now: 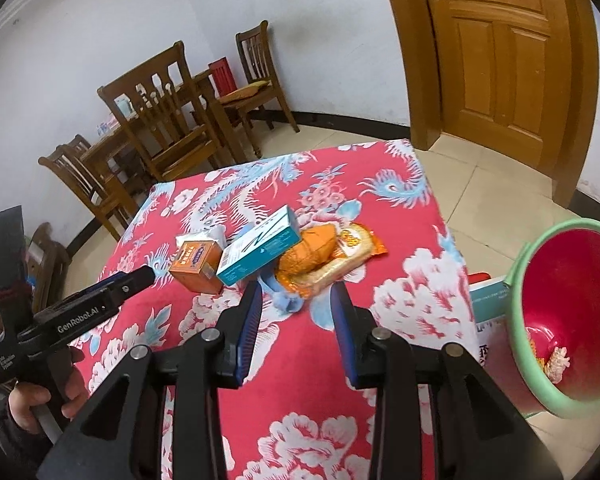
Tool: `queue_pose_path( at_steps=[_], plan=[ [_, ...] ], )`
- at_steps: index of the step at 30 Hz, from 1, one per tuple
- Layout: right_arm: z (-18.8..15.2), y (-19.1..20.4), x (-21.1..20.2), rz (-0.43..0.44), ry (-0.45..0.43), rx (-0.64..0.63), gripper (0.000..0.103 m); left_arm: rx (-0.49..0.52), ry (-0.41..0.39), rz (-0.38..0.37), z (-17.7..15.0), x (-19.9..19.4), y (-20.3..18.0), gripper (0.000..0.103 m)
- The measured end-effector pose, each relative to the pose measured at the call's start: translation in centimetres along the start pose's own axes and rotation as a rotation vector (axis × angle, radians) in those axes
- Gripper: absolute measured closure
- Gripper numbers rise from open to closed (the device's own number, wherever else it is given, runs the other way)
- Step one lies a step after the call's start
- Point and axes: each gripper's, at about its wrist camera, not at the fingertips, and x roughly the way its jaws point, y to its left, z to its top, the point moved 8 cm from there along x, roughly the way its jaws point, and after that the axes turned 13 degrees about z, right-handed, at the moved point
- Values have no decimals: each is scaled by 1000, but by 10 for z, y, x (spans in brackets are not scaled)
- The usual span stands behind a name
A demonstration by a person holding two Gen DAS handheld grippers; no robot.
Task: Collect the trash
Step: 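Move both open tools back over the table toward the orange box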
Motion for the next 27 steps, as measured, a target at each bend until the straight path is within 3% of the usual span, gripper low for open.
queue_pose_path(
  at_steps=[7, 10, 21, 22, 25, 27],
  plan=[
    [4, 2, 13, -1, 21, -11, 63, 31, 26, -19, -3, 16, -17, 43],
    [4, 1, 15, -4, 29, -13, 63, 45, 29, -11, -3, 23, -23, 36],
    [6, -6, 24, -19, 51, -18, 57, 64, 30, 2, 2, 40, -33, 36],
    [6, -5, 25, -19, 54, -22, 56, 63, 30, 0, 2, 41, -33, 37],
    [7, 0, 30, -16, 64, -42, 55, 51, 36, -12, 2, 44, -30, 51],
    [7, 3, 33, -12, 72, -55, 54, 38, 37, -22, 3, 44, -27, 51]
  ],
)
